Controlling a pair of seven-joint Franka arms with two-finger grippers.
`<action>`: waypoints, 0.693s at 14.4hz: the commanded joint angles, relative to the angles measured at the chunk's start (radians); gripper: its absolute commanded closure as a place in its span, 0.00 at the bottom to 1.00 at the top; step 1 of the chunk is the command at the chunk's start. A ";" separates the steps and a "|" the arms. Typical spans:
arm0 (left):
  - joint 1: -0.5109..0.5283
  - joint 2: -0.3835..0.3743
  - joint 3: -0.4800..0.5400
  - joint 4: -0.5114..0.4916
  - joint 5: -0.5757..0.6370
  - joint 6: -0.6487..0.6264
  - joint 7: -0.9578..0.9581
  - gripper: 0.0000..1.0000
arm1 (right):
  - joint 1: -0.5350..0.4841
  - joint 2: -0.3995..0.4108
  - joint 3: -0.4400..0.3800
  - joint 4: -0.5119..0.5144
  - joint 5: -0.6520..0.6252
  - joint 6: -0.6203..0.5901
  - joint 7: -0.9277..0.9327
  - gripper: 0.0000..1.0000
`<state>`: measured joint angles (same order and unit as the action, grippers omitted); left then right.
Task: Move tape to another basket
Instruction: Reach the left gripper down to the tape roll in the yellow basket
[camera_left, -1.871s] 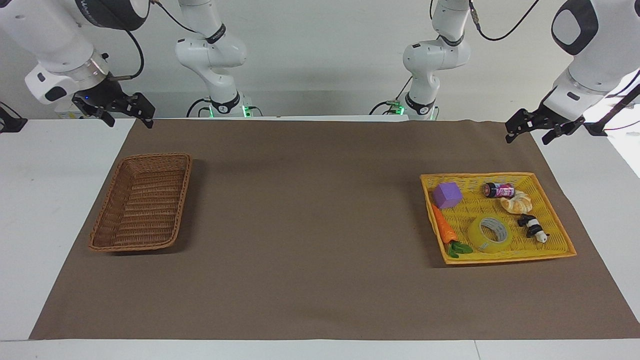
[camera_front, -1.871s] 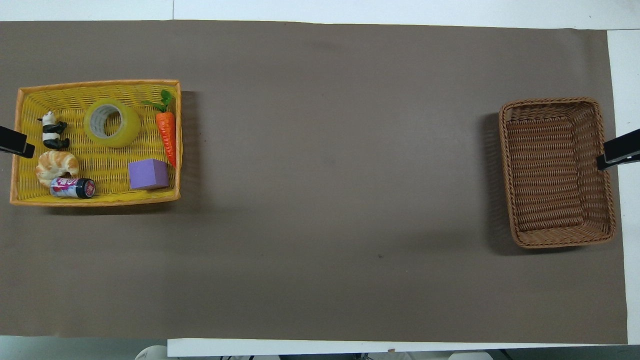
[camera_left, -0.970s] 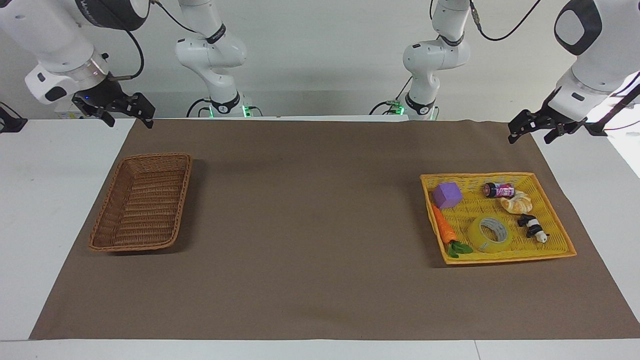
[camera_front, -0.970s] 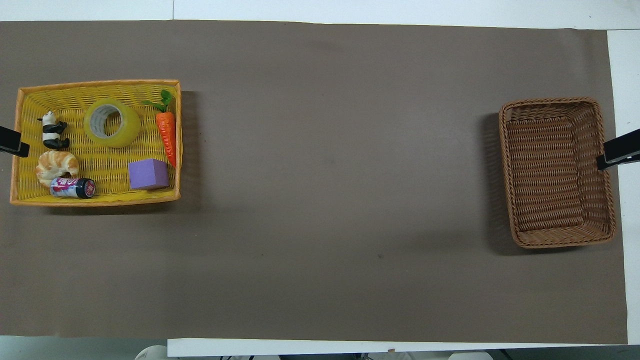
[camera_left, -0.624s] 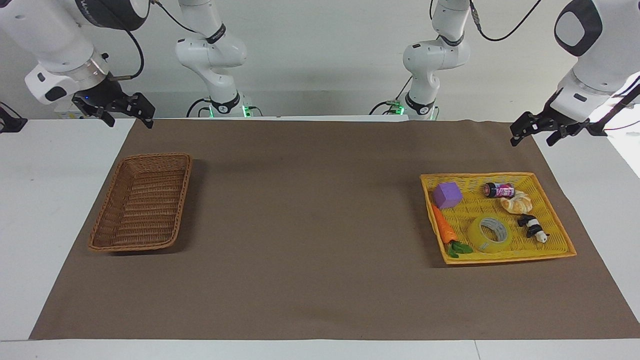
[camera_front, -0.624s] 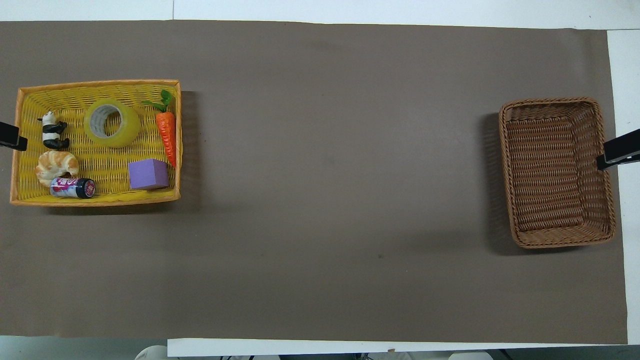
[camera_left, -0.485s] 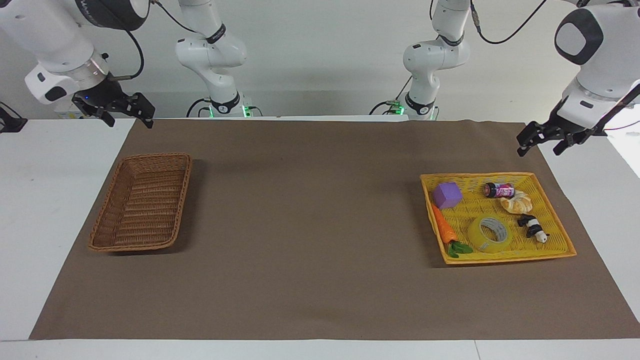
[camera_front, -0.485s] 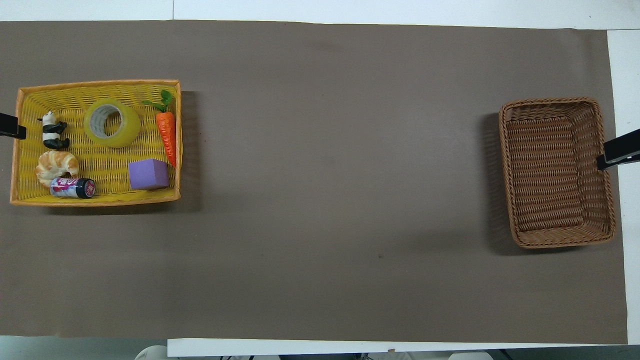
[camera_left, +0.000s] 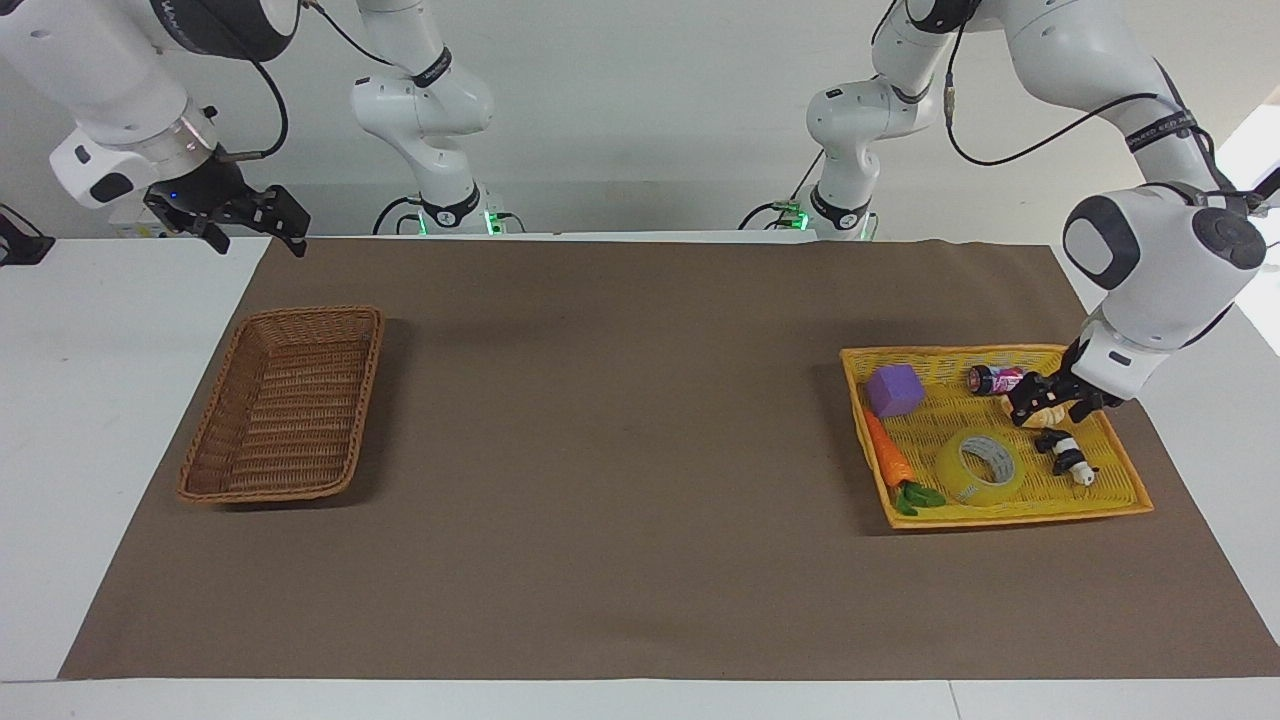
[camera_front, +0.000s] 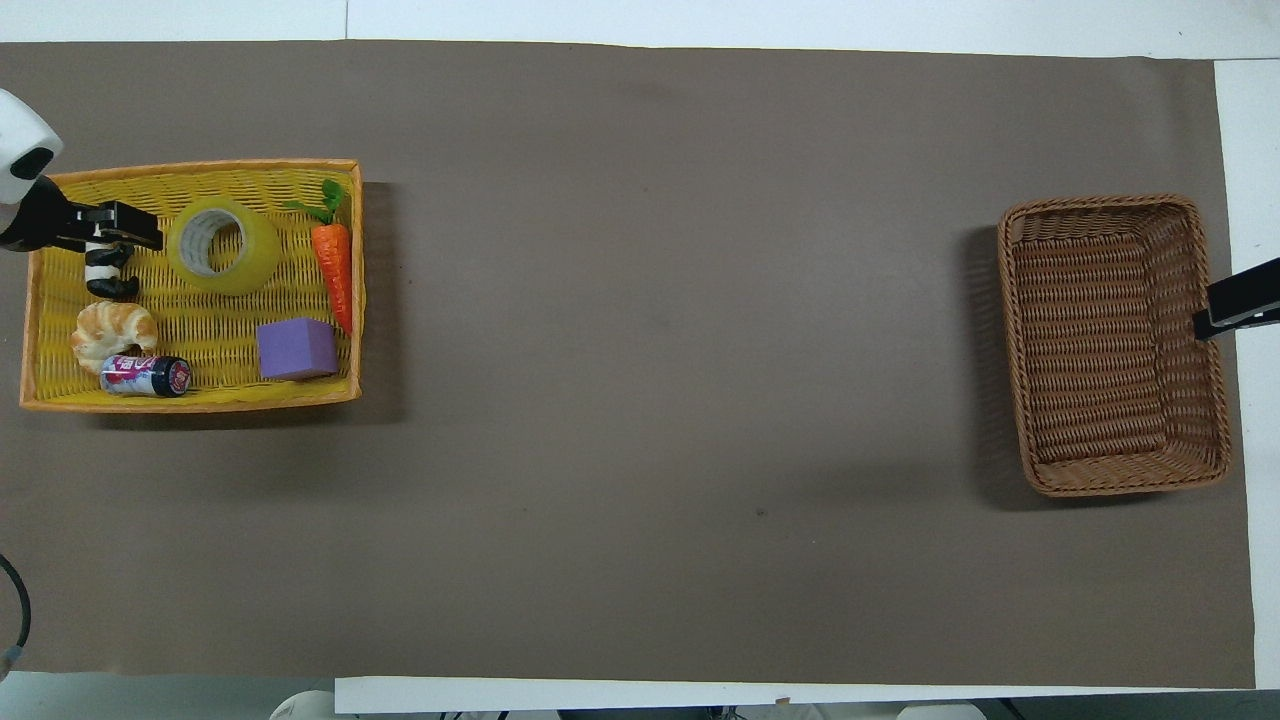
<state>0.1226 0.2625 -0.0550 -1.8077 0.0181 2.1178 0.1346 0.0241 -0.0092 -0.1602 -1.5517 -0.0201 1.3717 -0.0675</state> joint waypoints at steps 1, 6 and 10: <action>0.012 -0.006 -0.005 -0.030 0.002 0.048 -0.018 0.21 | -0.009 -0.020 0.010 -0.024 -0.001 0.003 -0.017 0.00; -0.009 0.073 -0.005 -0.021 0.002 0.136 -0.121 0.21 | -0.009 -0.020 0.010 -0.024 -0.001 0.003 -0.017 0.00; 0.000 0.113 -0.005 -0.031 0.002 0.171 -0.122 0.24 | -0.009 -0.020 0.011 -0.024 -0.001 0.003 -0.017 0.00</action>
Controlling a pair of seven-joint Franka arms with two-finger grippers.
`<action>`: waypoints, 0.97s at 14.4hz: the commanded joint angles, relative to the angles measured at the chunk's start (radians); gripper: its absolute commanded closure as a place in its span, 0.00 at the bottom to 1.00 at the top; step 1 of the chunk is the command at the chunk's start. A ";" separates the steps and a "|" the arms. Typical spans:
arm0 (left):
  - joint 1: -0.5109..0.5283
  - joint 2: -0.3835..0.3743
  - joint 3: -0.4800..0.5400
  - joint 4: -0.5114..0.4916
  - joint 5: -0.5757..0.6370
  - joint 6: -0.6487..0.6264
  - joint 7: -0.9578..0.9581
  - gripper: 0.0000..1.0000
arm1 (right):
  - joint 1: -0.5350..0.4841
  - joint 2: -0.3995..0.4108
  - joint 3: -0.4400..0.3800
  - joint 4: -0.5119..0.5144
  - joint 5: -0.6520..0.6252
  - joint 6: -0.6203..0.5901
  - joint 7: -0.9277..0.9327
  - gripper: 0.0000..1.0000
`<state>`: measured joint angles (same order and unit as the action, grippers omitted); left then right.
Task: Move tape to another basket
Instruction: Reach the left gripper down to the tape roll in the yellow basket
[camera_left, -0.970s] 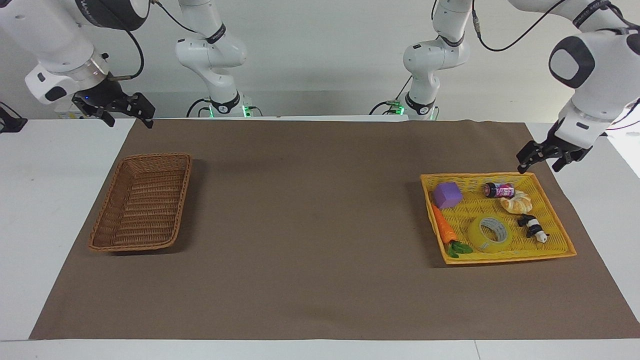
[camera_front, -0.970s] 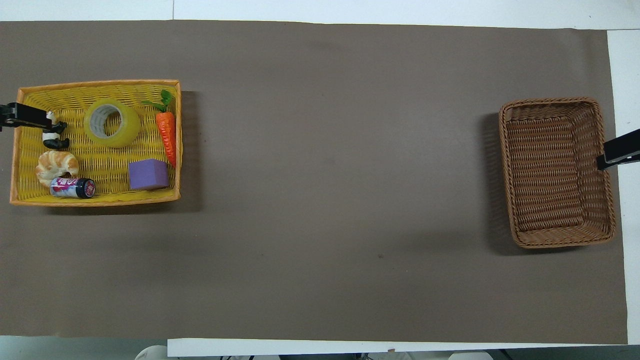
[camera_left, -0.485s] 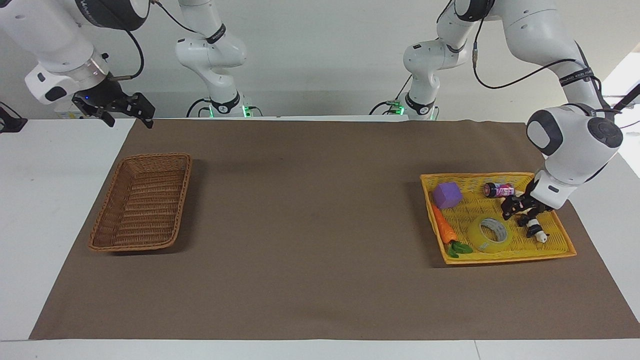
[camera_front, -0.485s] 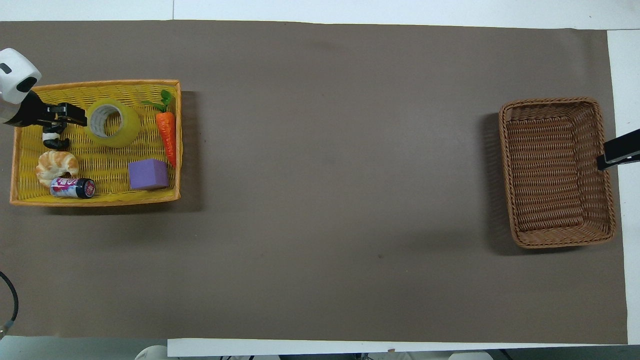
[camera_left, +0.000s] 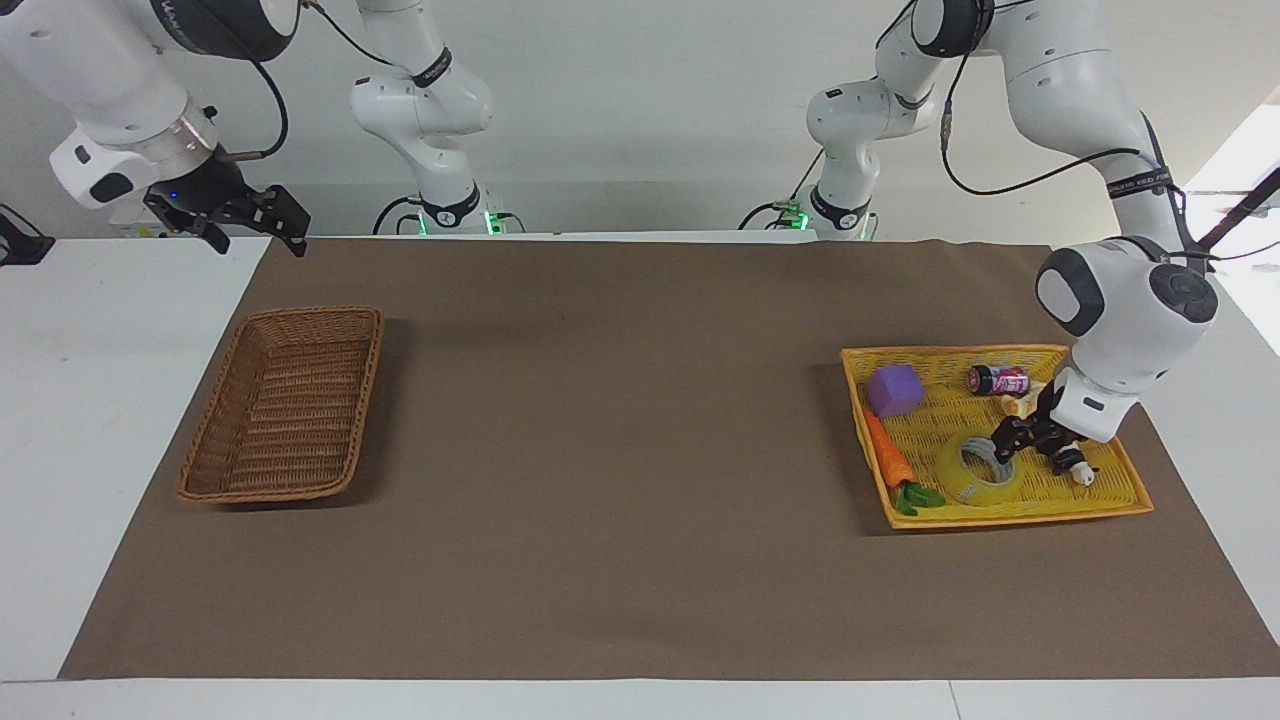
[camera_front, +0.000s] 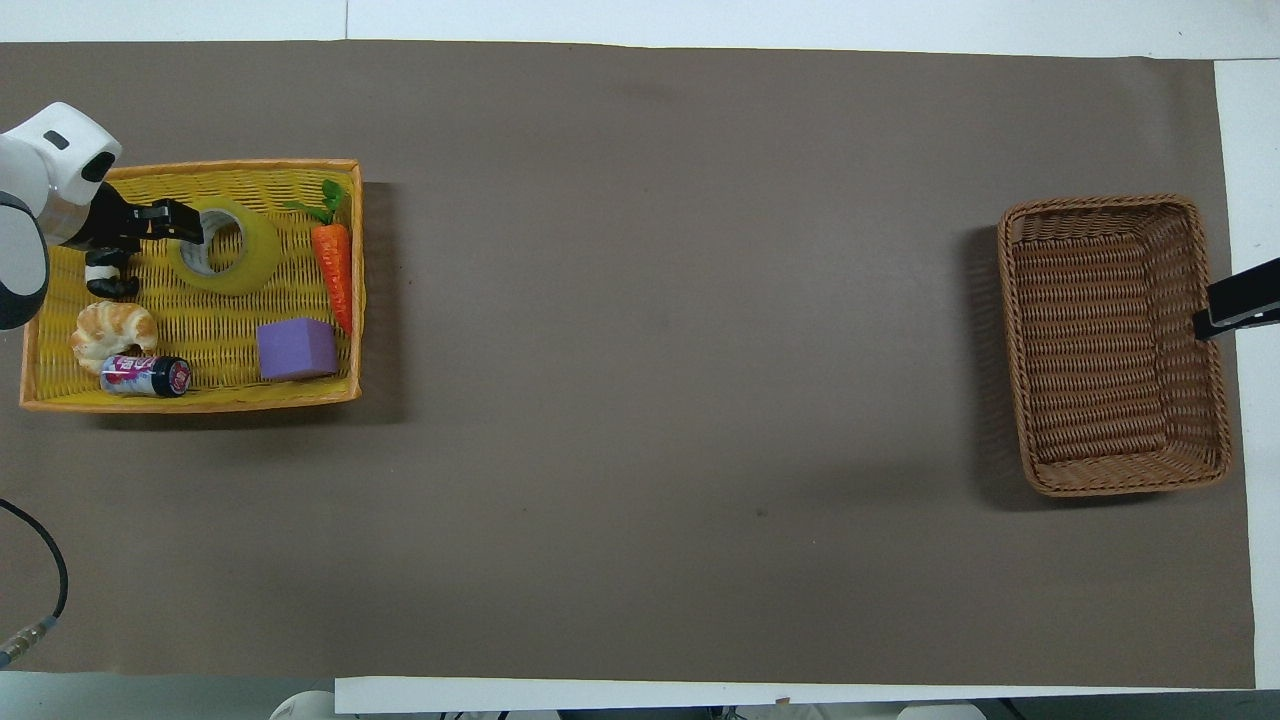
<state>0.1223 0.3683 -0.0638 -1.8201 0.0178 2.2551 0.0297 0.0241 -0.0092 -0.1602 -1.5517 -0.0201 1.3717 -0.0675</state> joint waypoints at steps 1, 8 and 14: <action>0.005 0.012 0.004 -0.030 0.004 0.035 -0.017 0.24 | -0.009 -0.020 0.011 -0.024 -0.001 0.003 -0.017 0.00; -0.007 0.009 0.001 -0.067 0.002 0.034 -0.071 0.77 | -0.009 -0.020 0.010 -0.024 -0.001 0.003 -0.017 0.00; -0.006 0.023 0.001 0.109 -0.009 -0.185 -0.036 1.00 | -0.009 -0.020 0.010 -0.024 -0.001 0.003 -0.017 0.00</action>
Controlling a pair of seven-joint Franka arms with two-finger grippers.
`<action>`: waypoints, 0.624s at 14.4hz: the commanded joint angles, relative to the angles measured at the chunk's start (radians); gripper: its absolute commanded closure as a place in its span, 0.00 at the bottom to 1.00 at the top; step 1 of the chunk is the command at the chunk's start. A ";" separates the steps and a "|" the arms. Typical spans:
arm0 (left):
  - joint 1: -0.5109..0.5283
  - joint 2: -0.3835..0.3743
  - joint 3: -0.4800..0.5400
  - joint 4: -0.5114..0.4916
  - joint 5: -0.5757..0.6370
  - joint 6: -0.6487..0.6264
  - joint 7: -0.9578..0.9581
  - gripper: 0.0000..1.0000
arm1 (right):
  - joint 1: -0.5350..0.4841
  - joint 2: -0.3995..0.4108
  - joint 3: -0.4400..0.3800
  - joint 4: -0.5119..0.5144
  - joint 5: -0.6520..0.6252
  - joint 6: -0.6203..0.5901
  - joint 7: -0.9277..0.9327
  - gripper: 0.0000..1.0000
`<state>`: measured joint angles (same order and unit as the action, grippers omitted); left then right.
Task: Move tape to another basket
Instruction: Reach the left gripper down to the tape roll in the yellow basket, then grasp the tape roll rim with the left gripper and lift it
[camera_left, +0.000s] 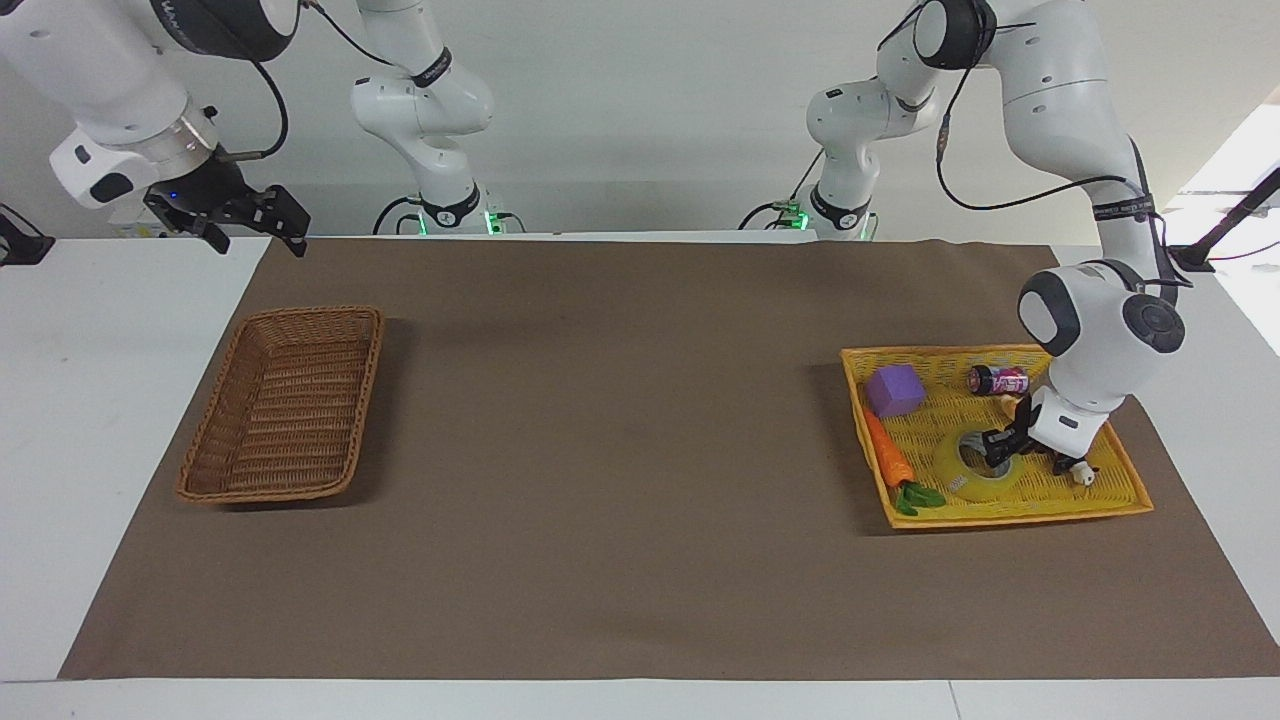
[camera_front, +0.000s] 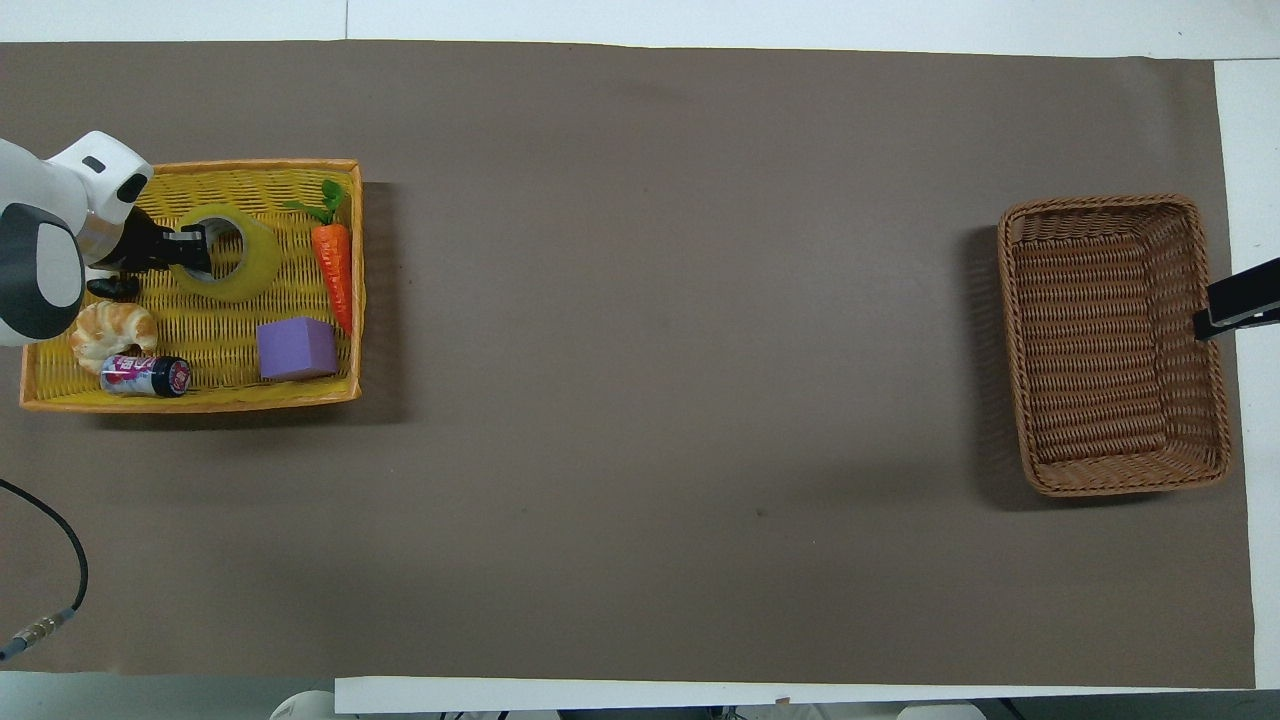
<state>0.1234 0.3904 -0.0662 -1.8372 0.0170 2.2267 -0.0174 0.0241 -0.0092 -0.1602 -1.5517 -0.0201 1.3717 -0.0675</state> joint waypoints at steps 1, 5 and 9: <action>-0.020 0.013 0.002 0.207 -0.021 -0.252 0.008 1.00 | -0.009 -0.020 0.010 -0.024 -0.001 0.003 -0.017 0.00; -0.102 -0.068 -0.004 0.291 -0.141 -0.415 -0.126 1.00 | -0.009 -0.020 0.011 -0.024 -0.001 0.003 -0.017 0.00; -0.298 -0.110 -0.007 0.282 -0.193 -0.450 -0.355 1.00 | -0.009 -0.020 0.010 -0.024 -0.001 0.003 -0.017 0.00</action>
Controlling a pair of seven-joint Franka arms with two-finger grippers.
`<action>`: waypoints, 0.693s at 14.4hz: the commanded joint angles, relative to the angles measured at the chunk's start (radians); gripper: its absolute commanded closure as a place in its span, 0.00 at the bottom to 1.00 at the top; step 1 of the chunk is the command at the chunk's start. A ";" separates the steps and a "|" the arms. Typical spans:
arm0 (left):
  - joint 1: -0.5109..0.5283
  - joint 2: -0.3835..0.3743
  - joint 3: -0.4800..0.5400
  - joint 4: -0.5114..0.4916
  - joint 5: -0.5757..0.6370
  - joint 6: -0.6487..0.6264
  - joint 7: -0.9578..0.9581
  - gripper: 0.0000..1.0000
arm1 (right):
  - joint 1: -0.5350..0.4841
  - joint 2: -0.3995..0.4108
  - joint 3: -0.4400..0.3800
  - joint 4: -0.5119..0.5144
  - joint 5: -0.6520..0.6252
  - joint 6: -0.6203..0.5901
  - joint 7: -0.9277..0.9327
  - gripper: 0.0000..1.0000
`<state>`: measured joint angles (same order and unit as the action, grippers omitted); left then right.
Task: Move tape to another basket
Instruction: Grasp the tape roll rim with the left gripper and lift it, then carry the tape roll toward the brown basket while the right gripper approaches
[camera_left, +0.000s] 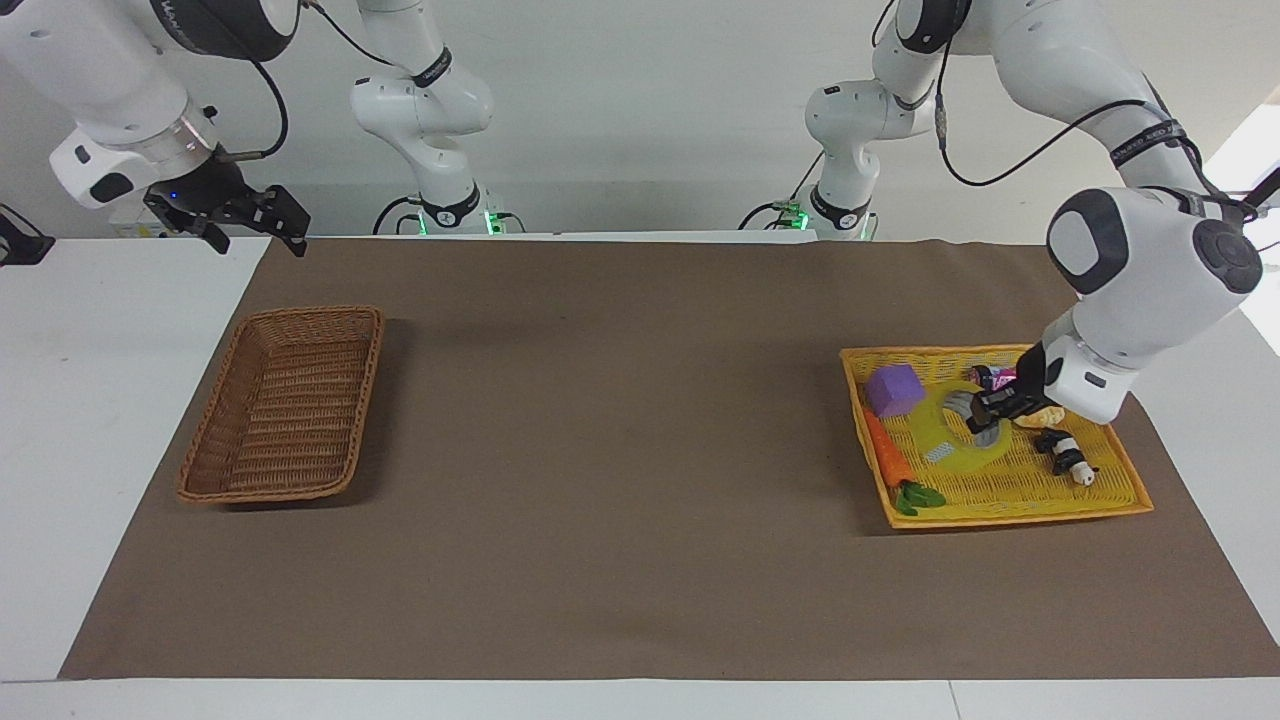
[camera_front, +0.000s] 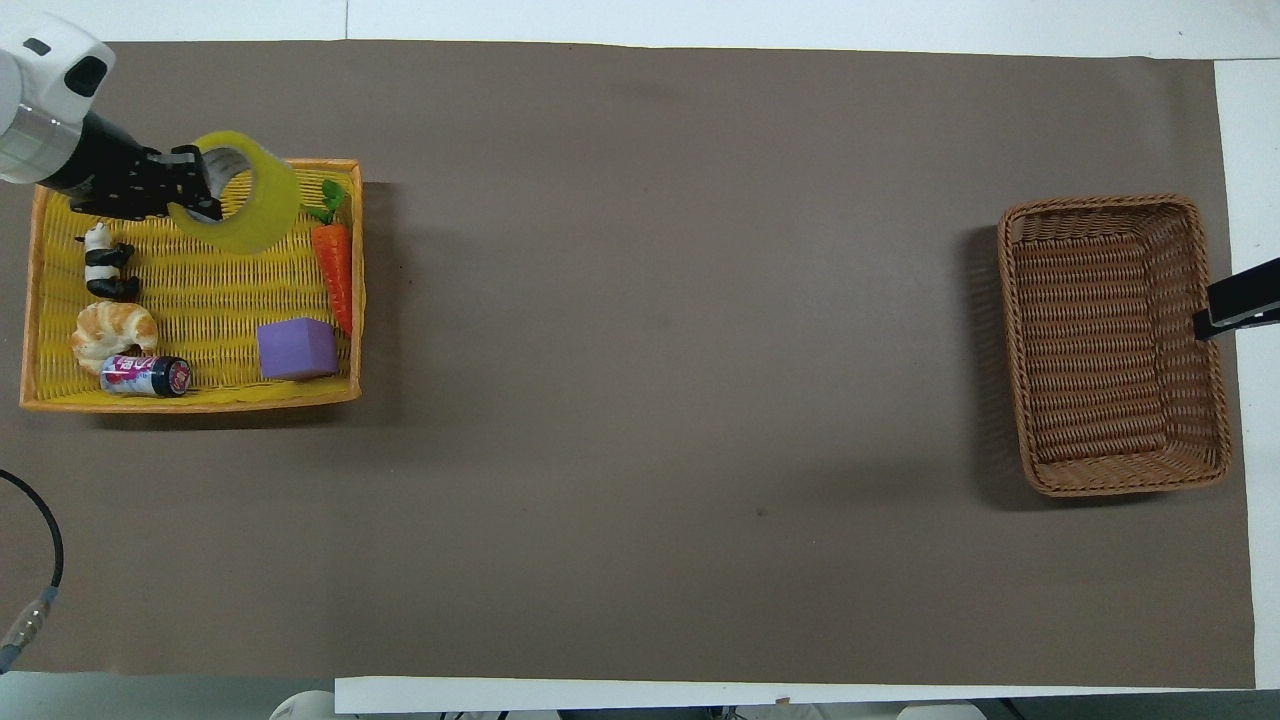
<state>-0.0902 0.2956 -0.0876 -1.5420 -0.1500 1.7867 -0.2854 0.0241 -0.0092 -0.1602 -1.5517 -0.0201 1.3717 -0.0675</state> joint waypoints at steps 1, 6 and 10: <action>-0.114 -0.013 0.014 -0.007 -0.048 0.000 -0.148 1.00 | -0.009 -0.020 0.010 -0.024 -0.001 0.003 -0.017 0.00; -0.287 -0.016 0.014 -0.015 -0.089 0.080 -0.319 1.00 | -0.009 -0.020 0.010 -0.024 -0.001 0.003 -0.017 0.00; -0.375 -0.016 0.014 -0.015 -0.111 0.125 -0.356 1.00 | -0.009 -0.020 0.010 -0.024 -0.001 0.003 -0.017 0.00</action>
<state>-0.4327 0.2936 -0.0912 -1.5449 -0.2394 1.8850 -0.6266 0.0241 -0.0092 -0.1602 -1.5517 -0.0201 1.3717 -0.0675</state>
